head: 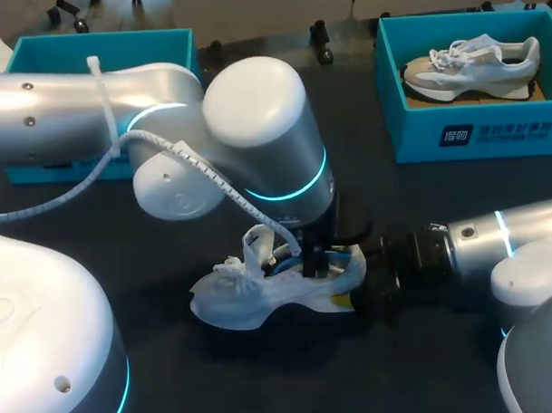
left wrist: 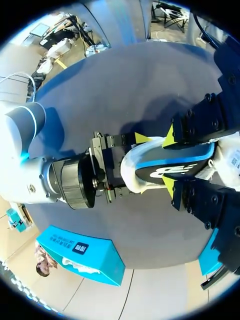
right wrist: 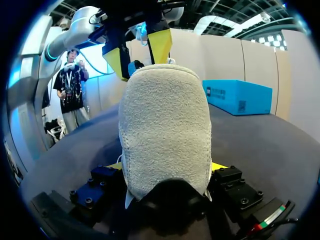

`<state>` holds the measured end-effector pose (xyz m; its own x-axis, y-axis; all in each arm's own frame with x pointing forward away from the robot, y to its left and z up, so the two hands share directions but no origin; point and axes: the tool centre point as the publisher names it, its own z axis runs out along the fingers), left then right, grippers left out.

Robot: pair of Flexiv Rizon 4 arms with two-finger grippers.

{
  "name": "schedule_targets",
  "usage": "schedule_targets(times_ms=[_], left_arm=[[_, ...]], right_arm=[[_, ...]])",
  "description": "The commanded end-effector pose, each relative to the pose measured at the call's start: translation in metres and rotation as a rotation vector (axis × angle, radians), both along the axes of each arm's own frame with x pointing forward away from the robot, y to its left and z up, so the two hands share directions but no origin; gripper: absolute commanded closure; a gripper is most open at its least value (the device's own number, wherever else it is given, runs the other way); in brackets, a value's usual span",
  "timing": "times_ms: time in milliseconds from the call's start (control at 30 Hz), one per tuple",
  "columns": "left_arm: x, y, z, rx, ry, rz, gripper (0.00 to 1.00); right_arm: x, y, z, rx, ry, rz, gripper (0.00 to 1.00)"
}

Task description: Take the shoe out of the shoebox, open the shoe tongue, remove and reinsert the insole, then place the shoe into the shoebox

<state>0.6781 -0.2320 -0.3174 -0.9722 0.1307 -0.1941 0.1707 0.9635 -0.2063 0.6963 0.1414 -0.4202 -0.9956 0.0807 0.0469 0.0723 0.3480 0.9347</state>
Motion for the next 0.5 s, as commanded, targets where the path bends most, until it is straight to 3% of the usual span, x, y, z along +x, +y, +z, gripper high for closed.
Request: schedule_targets(times_ms=[33,100,500], left_arm=[[0.0001,-0.0016,-0.0018,0.006,-0.011,0.011,0.85],[0.0019,-0.0024,-0.0032,0.008,-0.012,0.015,1.00],[0.0036,0.0036,0.0044,-0.032,-0.004,0.033,1.00]], right_arm=[[-0.0013,0.0011,-0.0018,-0.001,-0.001,-0.001,1.00],[-0.0013,0.0011,-0.0018,-0.001,-0.001,-0.001,1.00],[-0.0013,0.0011,-0.0018,-0.001,-0.001,-0.001,1.00]])
